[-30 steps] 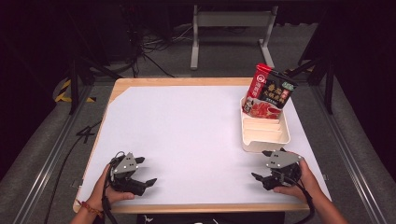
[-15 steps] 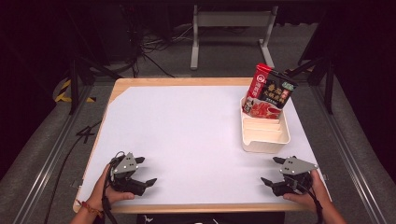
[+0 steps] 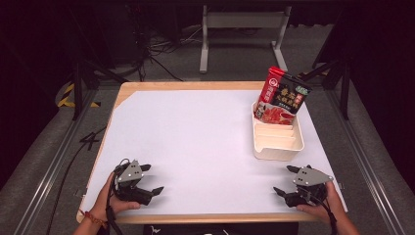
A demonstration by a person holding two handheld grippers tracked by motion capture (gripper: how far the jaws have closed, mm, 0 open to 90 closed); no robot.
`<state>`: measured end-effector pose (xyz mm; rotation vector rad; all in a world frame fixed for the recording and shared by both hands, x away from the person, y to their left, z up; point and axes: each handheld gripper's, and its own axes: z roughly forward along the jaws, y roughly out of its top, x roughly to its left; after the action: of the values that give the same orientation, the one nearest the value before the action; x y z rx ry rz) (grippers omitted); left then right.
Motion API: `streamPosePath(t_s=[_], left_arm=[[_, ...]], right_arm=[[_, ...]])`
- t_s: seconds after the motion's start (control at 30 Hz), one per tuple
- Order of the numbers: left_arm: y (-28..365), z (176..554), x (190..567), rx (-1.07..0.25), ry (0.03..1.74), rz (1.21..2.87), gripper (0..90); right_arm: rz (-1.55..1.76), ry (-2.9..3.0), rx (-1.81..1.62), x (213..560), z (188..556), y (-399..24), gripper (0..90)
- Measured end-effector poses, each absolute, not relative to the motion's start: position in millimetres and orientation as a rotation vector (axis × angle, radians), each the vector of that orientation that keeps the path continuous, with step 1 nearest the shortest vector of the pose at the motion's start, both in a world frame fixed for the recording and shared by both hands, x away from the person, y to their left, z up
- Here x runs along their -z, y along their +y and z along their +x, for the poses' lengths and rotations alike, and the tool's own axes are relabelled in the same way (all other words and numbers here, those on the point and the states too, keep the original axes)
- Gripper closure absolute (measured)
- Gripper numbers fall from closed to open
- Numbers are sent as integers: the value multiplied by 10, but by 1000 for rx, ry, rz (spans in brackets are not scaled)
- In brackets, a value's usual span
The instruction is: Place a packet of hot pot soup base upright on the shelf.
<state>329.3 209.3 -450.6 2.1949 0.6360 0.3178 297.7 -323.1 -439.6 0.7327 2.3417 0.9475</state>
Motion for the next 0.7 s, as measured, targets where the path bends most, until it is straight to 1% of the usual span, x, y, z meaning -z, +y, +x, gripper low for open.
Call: streamPosePath(t_s=[0.7], left_arm=[[2094, 3291, 4504, -317, 639, 2190, 117]], right_arm=[[725, 2335, -958, 4391, 2973, -3231, 150]])
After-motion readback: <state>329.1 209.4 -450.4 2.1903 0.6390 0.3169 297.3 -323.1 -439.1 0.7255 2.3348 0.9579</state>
